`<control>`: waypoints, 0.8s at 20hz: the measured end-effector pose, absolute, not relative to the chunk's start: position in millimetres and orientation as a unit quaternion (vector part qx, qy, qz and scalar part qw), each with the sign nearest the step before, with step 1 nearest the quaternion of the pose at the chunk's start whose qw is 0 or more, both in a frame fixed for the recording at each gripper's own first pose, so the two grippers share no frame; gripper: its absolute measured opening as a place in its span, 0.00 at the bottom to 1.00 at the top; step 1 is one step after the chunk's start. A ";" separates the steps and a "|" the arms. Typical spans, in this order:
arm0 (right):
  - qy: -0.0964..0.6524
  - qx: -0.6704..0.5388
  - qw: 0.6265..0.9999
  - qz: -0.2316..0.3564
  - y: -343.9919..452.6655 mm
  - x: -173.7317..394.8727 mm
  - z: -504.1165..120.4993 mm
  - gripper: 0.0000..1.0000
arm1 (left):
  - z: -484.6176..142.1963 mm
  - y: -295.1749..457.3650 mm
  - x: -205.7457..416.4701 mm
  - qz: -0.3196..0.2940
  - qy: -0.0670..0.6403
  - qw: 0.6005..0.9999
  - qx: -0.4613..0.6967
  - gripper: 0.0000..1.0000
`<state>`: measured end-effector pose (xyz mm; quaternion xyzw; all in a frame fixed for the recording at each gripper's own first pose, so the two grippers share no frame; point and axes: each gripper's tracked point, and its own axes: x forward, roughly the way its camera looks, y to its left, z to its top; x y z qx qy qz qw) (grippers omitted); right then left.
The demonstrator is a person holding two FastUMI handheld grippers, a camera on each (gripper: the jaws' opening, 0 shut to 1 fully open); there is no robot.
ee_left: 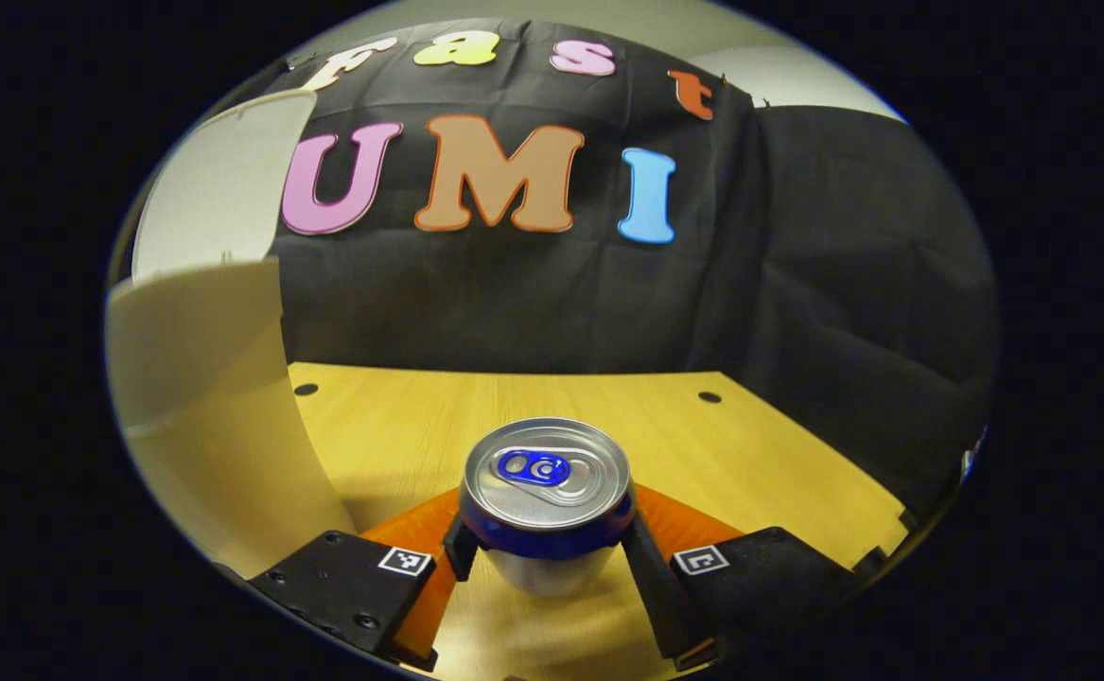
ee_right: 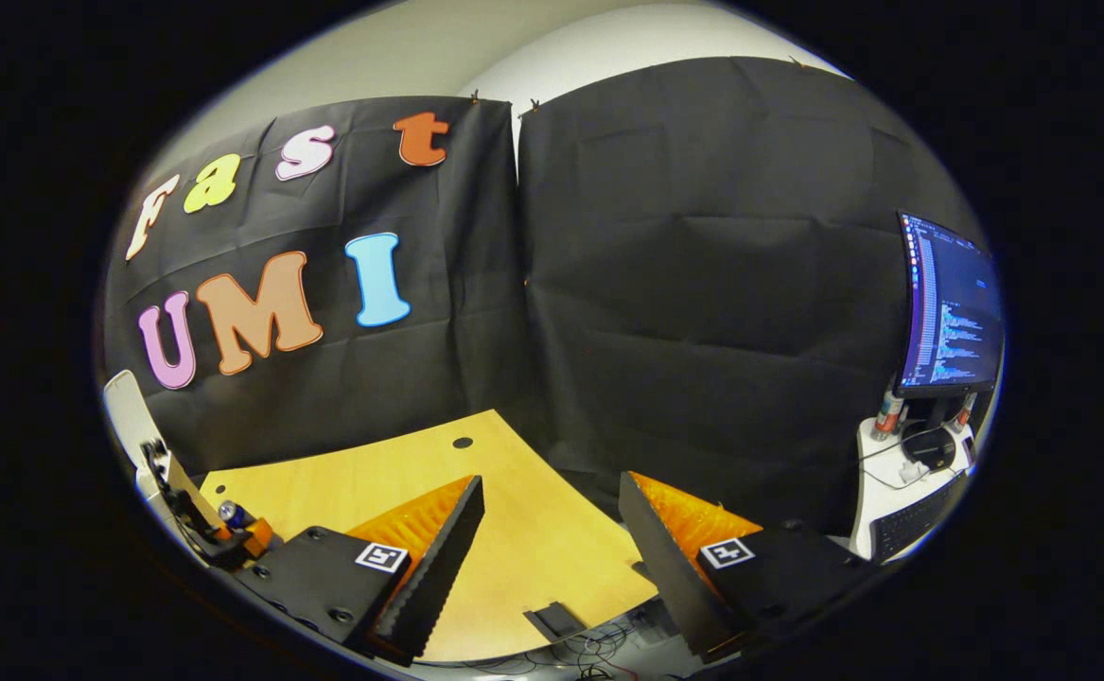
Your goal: Press the lid of the desktop garbage bin to open it, pick up the crumpled paper on the desktop and throw it into the bin, then pick up the pop can on the desktop and drop it into the bin, and finally close the garbage bin lid.
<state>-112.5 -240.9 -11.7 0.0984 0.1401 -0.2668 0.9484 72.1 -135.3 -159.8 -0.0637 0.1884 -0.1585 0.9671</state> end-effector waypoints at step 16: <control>0.170 0.049 0.976 -0.124 -174.0 -18.5 -56.2 0.94 | -8.6 93.4 108.5 0.039 0.109 0.992 -0.043 0.77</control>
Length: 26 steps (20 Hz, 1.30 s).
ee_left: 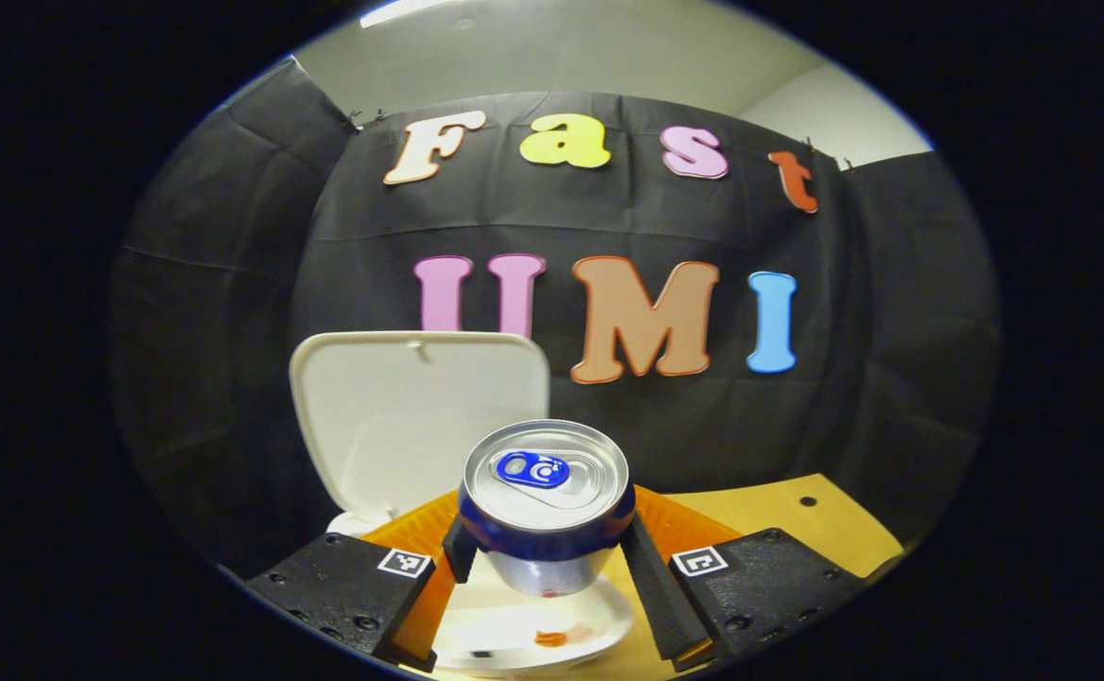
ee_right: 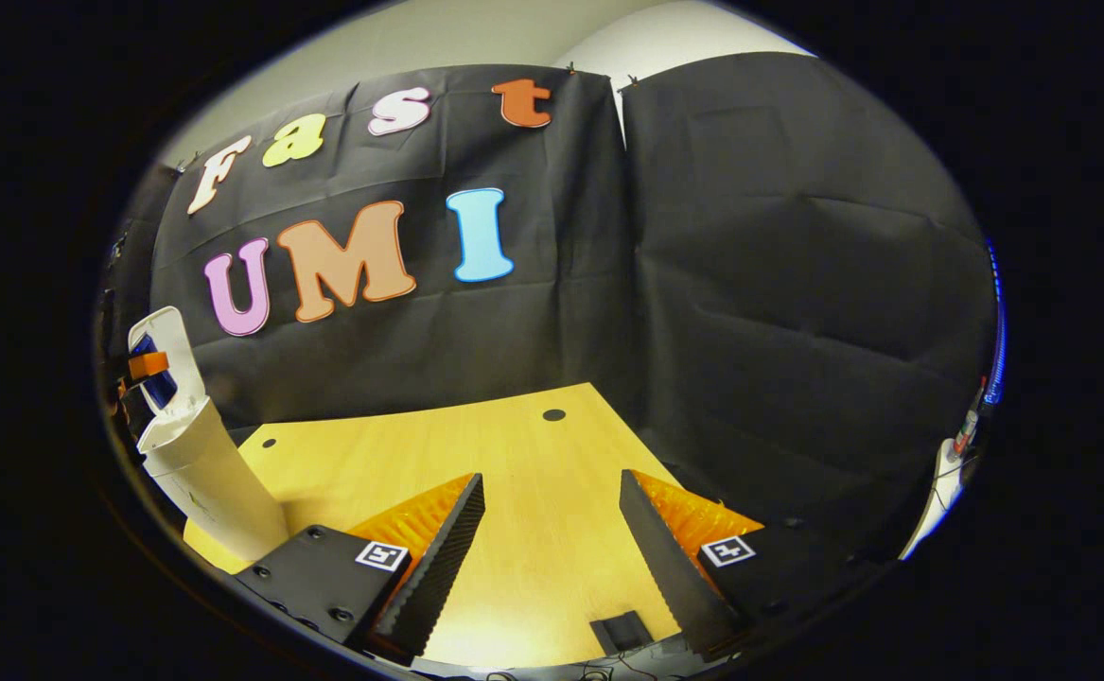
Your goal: Press the lid of the desktop garbage bin to open it, pick up the crumpled paper on the desktop and throw it into the bin, then pick up the pop can on the desktop and drop it into the bin, and finally close the garbage bin lid.
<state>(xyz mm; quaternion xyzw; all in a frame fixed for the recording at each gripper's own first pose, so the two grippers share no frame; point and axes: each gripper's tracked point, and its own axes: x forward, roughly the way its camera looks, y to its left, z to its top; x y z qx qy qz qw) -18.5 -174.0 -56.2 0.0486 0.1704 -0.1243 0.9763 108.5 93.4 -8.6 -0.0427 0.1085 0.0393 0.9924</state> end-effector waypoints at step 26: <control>0.204 0.060 0.971 -0.113 -146.4 -8.6 -95.0 0.94 | 102.0 158.8 149.0 0.073 0.004 0.997 -0.025 0.93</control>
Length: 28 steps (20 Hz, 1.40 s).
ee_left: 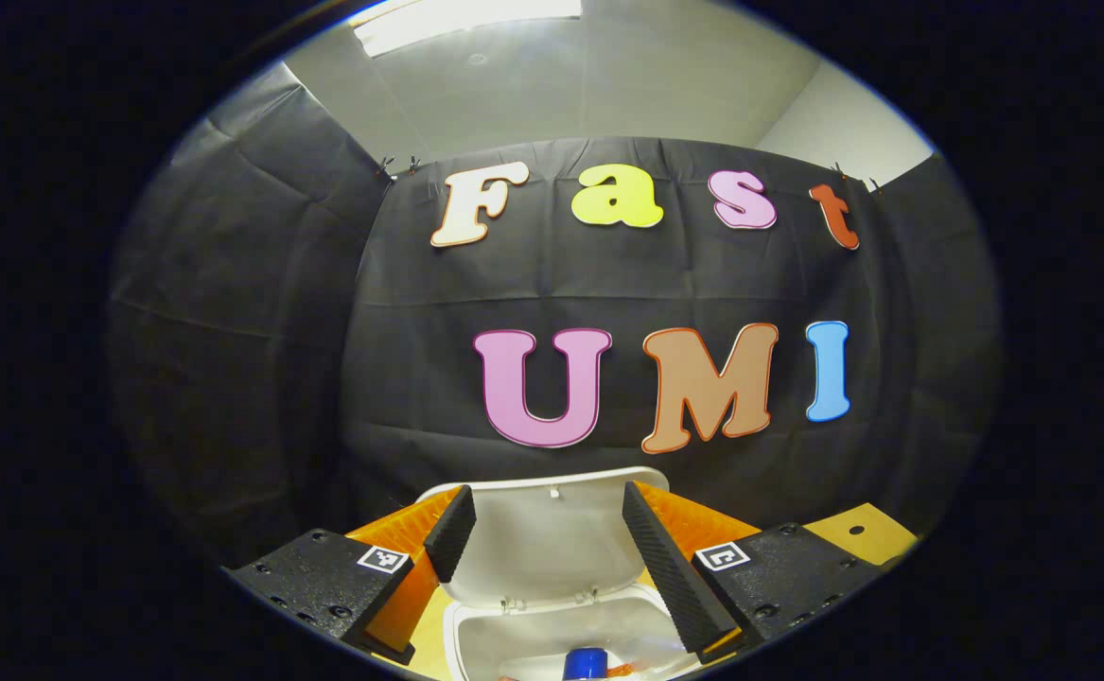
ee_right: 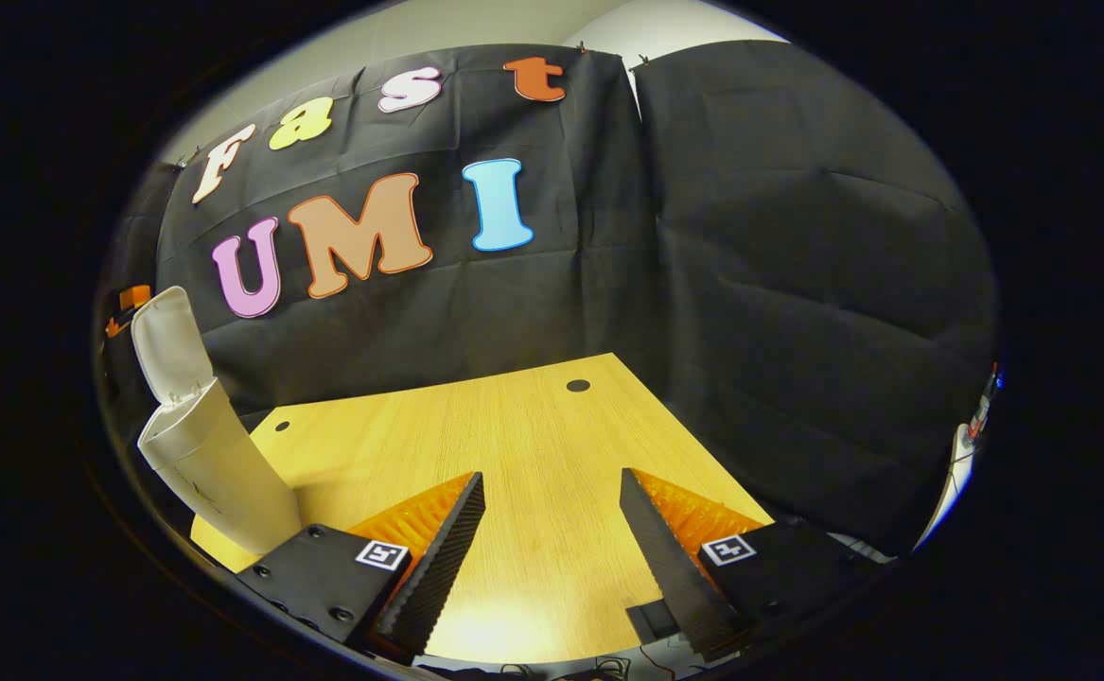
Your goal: Press the lid of the desktop garbage bin to open it, pick up the crumpled paper on the desktop and throw it into the bin, then pick up the pop can on the desktop and drop it into the bin, and finally close the garbage bin lid.
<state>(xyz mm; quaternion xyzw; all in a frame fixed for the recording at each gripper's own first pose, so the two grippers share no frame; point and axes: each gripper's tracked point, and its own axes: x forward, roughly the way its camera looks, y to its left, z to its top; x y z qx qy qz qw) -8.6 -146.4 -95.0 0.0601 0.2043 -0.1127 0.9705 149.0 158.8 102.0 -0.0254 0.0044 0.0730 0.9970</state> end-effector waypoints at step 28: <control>0.200 0.053 0.973 -0.098 -150.6 -9.9 -82.1 0.96 | 40.6 166.4 161.4 0.075 0.079 0.993 -0.047 0.97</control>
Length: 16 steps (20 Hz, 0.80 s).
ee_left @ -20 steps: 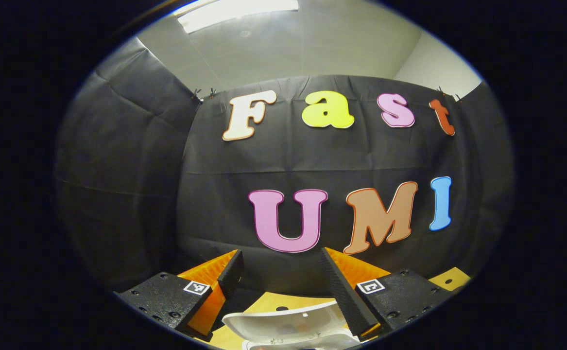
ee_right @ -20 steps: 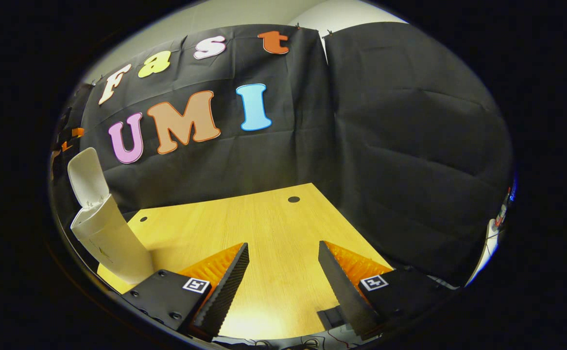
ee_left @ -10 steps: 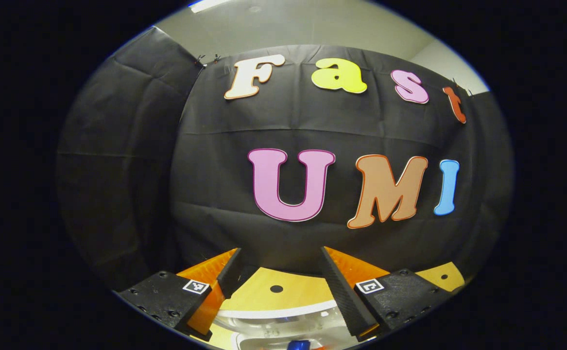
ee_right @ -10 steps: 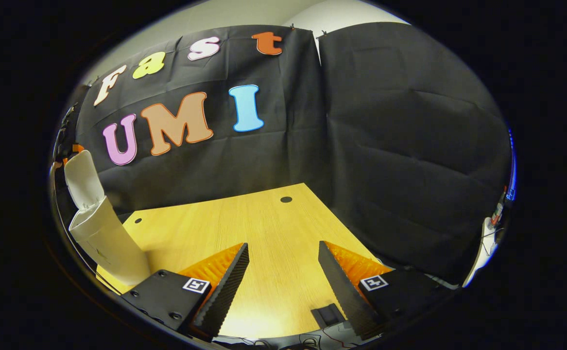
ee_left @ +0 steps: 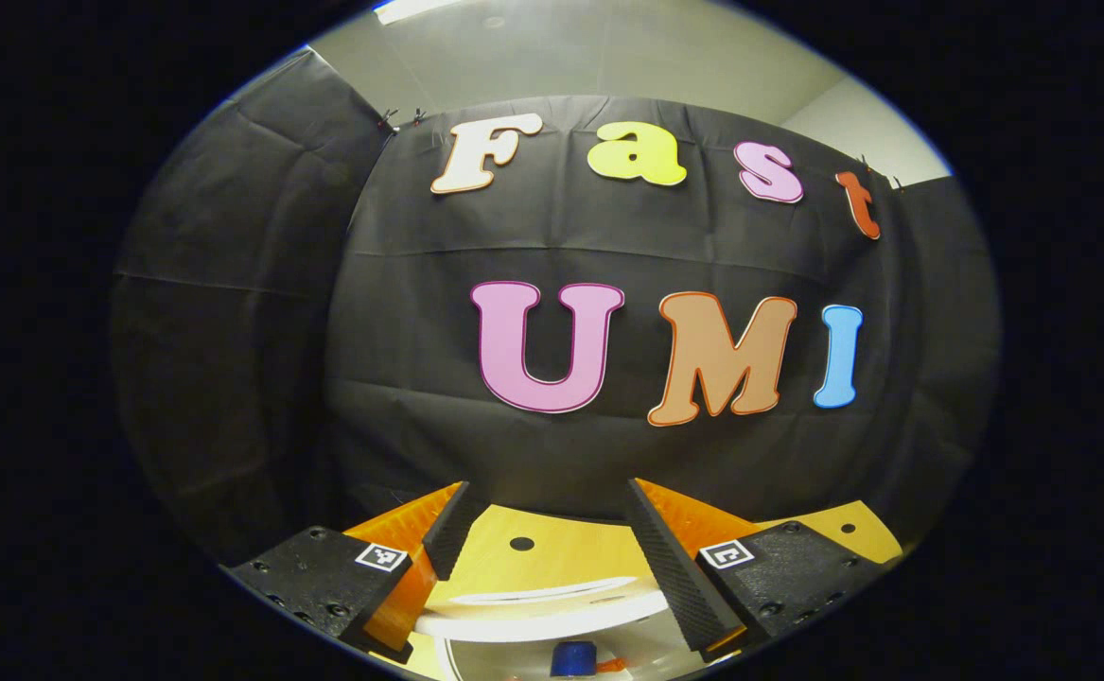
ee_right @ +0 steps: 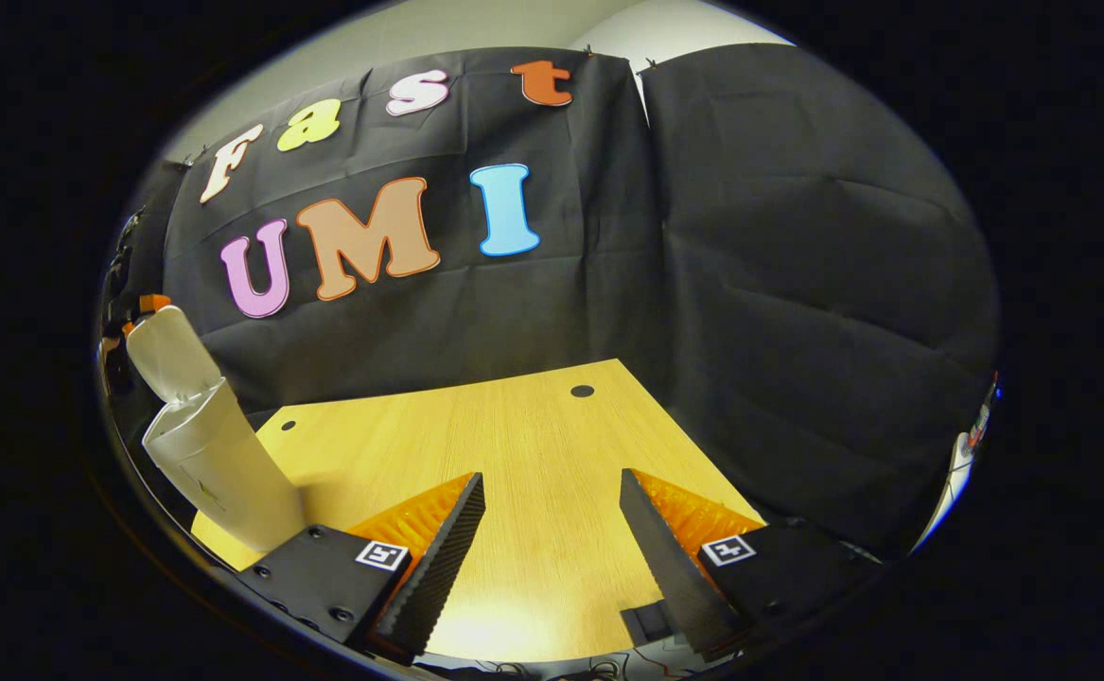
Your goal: Press the lid of the desktop garbage bin to open it, pick up the crumpled paper on the desktop and throw it into the bin, then pick up the pop can on the desktop and drop it into the bin, and finally close the garbage bin lid.
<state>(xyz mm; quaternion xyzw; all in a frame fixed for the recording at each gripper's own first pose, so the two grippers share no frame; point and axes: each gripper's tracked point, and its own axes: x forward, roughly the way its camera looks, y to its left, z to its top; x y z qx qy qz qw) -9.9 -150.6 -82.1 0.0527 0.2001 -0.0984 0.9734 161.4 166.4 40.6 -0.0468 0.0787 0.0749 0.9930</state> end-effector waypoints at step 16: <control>0.183 0.028 0.981 -0.062 -147.3 8.4 -55.8 0.96 | -44.7 108.0 79.8 0.086 0.075 0.993 -0.018 0.93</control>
